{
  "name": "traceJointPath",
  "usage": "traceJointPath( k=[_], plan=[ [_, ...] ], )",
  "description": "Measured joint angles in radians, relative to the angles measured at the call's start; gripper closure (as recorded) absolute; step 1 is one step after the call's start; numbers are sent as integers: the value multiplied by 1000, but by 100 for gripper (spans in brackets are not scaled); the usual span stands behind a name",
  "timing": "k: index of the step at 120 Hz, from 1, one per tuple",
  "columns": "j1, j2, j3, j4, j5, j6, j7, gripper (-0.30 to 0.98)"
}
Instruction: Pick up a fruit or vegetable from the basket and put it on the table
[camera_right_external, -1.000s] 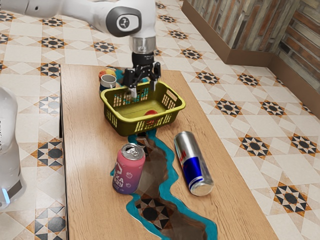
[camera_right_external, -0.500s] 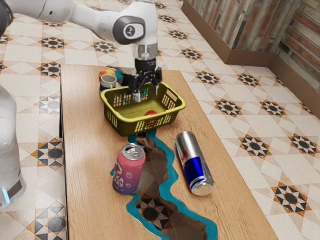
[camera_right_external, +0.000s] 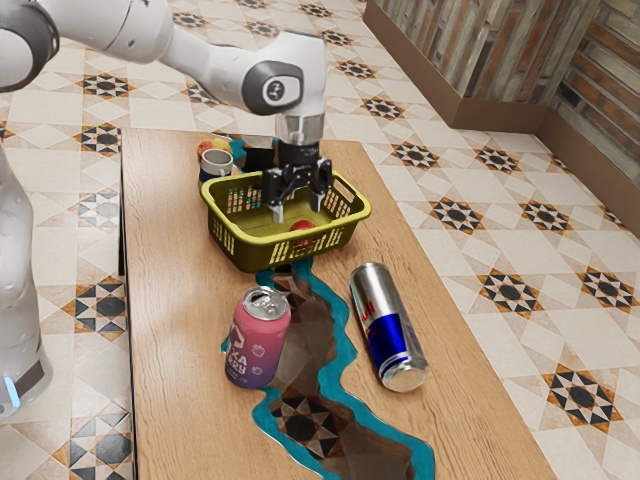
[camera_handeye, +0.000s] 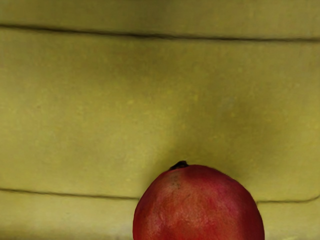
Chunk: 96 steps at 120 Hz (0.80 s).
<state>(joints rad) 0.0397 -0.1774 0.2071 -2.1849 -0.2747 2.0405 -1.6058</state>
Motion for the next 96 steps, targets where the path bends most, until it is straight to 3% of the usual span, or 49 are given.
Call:
traceJointPath(
  k=[96],
  plan=[
    [-1,115,-3,6,-75,74,125,1]
  ],
)
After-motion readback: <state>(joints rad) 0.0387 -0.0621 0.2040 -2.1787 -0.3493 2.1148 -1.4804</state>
